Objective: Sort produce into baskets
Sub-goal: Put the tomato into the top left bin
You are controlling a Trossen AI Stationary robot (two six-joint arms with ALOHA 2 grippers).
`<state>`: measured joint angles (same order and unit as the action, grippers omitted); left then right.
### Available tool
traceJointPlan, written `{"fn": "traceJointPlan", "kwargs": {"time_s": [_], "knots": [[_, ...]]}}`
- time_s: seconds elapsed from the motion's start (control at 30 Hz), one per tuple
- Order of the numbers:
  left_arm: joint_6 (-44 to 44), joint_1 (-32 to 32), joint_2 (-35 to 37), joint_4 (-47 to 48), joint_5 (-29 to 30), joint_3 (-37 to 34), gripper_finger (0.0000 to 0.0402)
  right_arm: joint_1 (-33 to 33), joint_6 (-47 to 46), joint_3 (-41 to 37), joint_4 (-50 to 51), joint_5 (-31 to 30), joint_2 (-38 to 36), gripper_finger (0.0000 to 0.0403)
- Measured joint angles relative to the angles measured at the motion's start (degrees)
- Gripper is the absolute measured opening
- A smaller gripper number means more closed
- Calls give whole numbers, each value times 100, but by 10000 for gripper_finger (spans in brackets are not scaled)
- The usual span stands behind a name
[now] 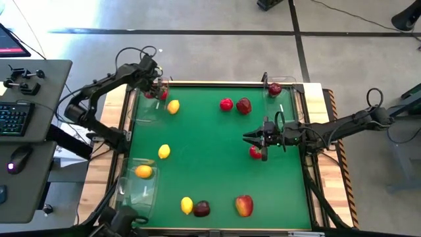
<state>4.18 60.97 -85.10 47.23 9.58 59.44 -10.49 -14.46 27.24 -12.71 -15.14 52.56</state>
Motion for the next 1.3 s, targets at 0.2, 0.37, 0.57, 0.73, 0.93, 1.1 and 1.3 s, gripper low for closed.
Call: {"fn": "traceJointPlan", "kwargs": {"time_s": [0.2,0.37,0.57,0.73,0.93,1.1,1.3], "knots": [[-89,26,-148,-57,43,0,262,1,0,0,0,1,0,71],[-94,24,-172,-57,64,0,263,1,2,0,0,1,0,71],[-94,24,-172,-53,64,0,267,1,4,0,0,0,0,71],[-146,-8,-172,26,64,0,268,1,4,0,0,2,0,71],[-198,-72,-172,193,59,0,268,0,2,0,1,2,0,71],[-93,-72,-172,247,-9,0,268,1,4,0,2,2,0,71],[302,-72,-172,259,-6,0,269,-1,2,0,2,2,0,71]]}}
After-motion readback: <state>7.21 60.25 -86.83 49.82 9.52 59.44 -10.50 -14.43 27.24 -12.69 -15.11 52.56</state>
